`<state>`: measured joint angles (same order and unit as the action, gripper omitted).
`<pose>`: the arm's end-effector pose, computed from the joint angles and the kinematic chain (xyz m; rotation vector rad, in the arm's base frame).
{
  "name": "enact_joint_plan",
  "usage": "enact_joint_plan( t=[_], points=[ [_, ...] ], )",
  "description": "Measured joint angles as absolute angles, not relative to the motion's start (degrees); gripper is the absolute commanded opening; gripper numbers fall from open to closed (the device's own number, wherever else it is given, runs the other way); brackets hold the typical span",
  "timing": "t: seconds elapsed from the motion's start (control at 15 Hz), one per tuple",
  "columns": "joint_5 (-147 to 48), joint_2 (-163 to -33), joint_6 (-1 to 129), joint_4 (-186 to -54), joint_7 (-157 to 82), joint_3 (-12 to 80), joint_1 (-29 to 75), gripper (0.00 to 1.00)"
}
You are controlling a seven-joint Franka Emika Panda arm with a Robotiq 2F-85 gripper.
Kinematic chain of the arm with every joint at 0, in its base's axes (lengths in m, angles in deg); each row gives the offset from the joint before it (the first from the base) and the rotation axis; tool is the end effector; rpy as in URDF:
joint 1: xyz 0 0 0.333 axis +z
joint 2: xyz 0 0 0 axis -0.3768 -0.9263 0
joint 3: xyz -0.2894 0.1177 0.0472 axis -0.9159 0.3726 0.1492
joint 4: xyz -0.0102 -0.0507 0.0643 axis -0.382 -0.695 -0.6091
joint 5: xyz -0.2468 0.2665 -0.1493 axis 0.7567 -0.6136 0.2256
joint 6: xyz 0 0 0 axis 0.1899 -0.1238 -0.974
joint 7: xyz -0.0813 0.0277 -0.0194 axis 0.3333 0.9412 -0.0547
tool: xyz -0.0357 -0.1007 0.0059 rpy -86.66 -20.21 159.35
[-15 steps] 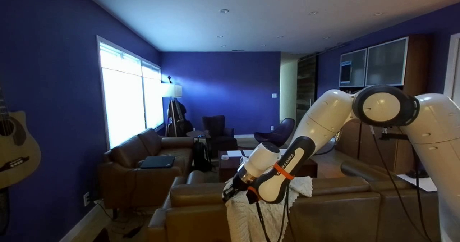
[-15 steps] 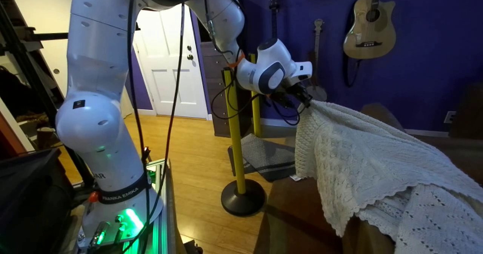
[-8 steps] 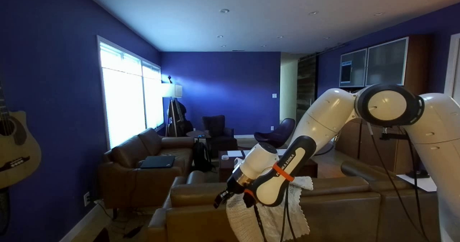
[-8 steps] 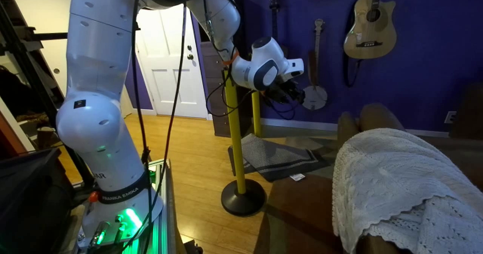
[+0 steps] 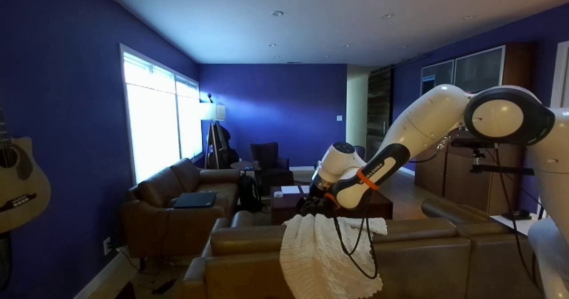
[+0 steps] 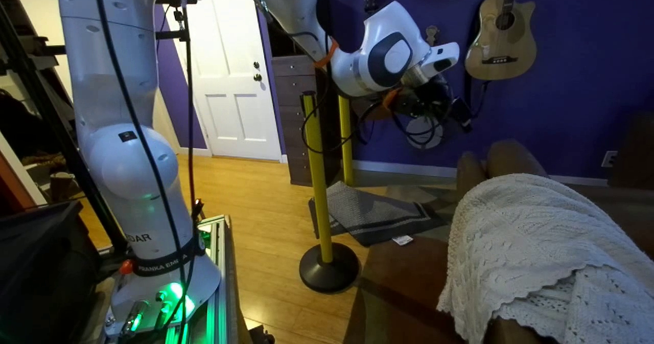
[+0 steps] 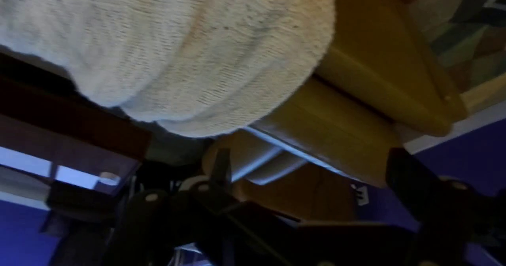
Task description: Move the towel to the left
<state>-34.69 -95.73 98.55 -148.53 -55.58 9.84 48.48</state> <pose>0.6157 0.0135 0.3747 2.8454 -0.1246 0.9231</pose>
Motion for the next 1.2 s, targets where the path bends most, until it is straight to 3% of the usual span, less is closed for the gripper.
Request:
enact_joint_plan(
  t=[0.27, 0.8, 1.2],
  points=[
    [-29.5, -90.9, 83.0, -148.7, -61.0, 4.3, 52.6, 1.00],
    [-28.6, -79.9, 60.2, -148.9, -68.5, 27.3, 35.3, 1.00],
    [-29.6, -78.4, 59.5, -150.6, -68.5, 30.7, 31.6, 1.00]
  ],
)
